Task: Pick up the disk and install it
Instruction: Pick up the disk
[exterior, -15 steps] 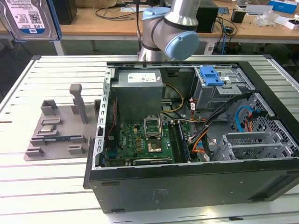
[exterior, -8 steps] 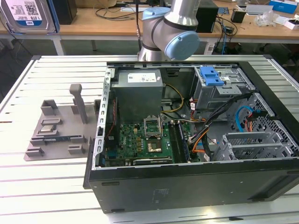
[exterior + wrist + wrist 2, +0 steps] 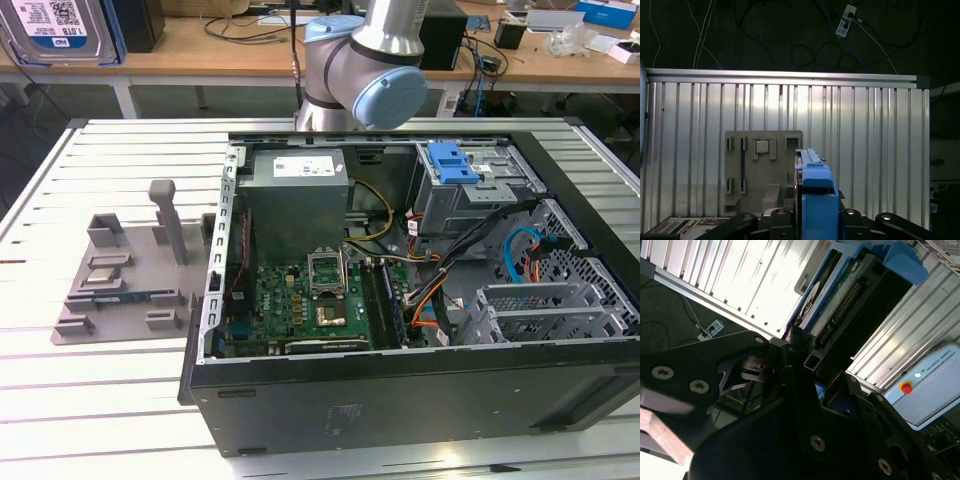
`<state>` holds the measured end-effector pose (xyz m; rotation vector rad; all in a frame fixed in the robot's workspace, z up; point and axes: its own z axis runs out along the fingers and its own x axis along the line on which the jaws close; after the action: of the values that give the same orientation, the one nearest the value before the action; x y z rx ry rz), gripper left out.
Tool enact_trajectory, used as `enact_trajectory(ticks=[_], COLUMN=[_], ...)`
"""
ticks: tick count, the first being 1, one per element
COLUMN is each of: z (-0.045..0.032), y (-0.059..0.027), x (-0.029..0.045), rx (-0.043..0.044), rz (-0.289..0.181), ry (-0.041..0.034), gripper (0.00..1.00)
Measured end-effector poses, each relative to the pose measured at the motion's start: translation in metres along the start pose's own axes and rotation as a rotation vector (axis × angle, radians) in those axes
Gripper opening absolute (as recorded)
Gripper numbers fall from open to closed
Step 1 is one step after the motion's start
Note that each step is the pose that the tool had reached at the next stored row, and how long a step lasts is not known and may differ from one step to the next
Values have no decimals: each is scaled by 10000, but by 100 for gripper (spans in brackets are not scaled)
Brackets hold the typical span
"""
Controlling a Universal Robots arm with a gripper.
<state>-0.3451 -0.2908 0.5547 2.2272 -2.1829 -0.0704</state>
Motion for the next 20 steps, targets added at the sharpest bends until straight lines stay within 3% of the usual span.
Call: enact_trajectory(ticks=[3, 8, 13, 14, 20], z=[-4, -15, -31, -37, -50], y=[-70, -318, -704, -816, -1116], x=[21, 31, 39, 41, 47], rx=[-4, -35, -67, -74, -89], rz=[1, 3, 0, 2, 2], ry=[0, 0, -2, -1, -2], gripper=[37, 37, 37, 37, 37])
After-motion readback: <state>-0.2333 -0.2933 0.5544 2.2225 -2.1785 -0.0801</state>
